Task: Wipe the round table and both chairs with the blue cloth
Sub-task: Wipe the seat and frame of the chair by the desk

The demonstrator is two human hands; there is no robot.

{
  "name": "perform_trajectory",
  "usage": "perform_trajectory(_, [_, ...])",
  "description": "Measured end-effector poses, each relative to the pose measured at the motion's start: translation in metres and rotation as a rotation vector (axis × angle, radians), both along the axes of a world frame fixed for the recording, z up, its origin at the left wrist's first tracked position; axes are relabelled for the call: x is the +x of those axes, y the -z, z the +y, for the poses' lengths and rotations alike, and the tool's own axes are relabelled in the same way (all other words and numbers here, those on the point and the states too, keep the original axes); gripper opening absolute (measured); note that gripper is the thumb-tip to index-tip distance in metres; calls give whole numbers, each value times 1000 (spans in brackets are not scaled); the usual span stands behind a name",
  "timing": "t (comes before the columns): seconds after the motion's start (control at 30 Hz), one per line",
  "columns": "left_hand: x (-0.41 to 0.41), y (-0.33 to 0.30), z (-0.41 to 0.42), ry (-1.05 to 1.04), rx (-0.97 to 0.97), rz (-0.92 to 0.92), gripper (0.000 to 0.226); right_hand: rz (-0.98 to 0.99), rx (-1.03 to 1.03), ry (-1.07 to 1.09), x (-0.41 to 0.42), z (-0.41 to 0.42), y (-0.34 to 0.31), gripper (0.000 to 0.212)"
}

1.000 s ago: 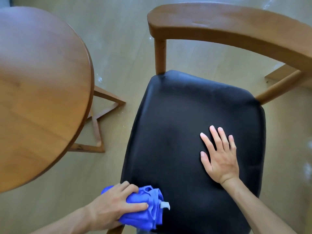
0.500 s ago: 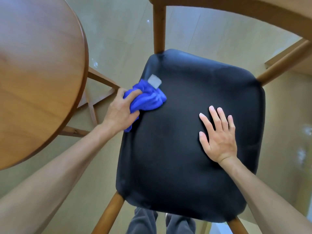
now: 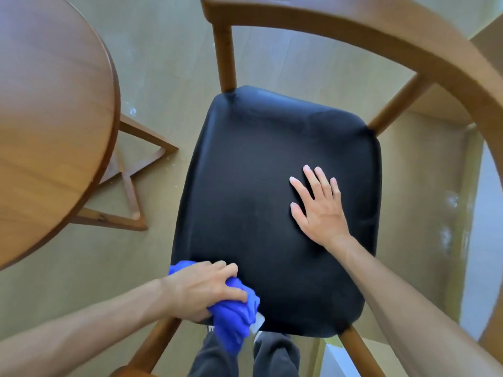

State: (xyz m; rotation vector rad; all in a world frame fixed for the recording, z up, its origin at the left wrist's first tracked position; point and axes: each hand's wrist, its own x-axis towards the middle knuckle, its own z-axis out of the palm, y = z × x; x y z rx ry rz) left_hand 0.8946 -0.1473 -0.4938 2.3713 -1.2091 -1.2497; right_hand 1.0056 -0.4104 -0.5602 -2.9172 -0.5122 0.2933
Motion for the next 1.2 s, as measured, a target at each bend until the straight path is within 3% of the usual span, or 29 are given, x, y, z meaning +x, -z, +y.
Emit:
perform_trajectory(0.13, [99, 4, -23, -303, -21, -374, 52, 117, 138, 62, 9, 1, -21, 45])
perform_trajectory(0.2, [143, 6, -36, -442, 8, -428, 63, 210, 422, 186, 17, 5, -39, 42])
perform_trajectory(0.27, [165, 12, -44, -455, 40, -412, 80, 181, 562, 144, 24, 15, -56, 47])
perform_trajectory(0.37, [156, 10, -26, -557, -71, -339, 103, -48, 452, -130, 34, 34, -64, 65])
perform_trajectory(0.47, [126, 9, 21, -756, -77, -269, 112, -3, 316, -335, 46, 57, -56, 78])
perform_trajectory(0.53, [101, 14, 45, -800, 4, -188, 113, 43, 97, -441, 52, 75, -46, 77])
perform_trajectory(0.6, [91, 22, 52, -885, -2, -141, 112, 27, -59, -431, 53, 91, -41, 70])
perform_trajectory(0.7, [98, 25, 35, -992, 7, -176, 115, 35, -20, -256, 16, 94, -39, 59])
perform_trajectory(0.77, [99, 25, 27, -919, 107, -154, 125, 37, 74, -277, -29, 76, -39, 57])
perform_trajectory(0.83, [98, 21, 27, -781, 227, -97, 133, 54, 90, -455, -66, 43, -40, 52])
perform_trajectory(0.9, [98, 18, 30, -711, 290, -126, 137, 76, 21, -727, -68, 4, -43, 47])
perform_trajectory(0.97, [101, 16, 26, -644, 302, -204, 136, 38, -22, -792, -36, -32, -48, 47])
perform_trajectory(1.03, [100, 18, 16, -605, 321, -237, 134, -31, -18, -514, 14, -67, -48, 52])
perform_trajectory(1.1, [98, 22, 8, -601, 342, -252, 135, -44, -41, -63, 65, -106, -47, 58])
perform_trajectory(1.2, [99, 25, 6, -642, 324, -224, 136, 82, 63, 520, 87, -135, -33, 55])
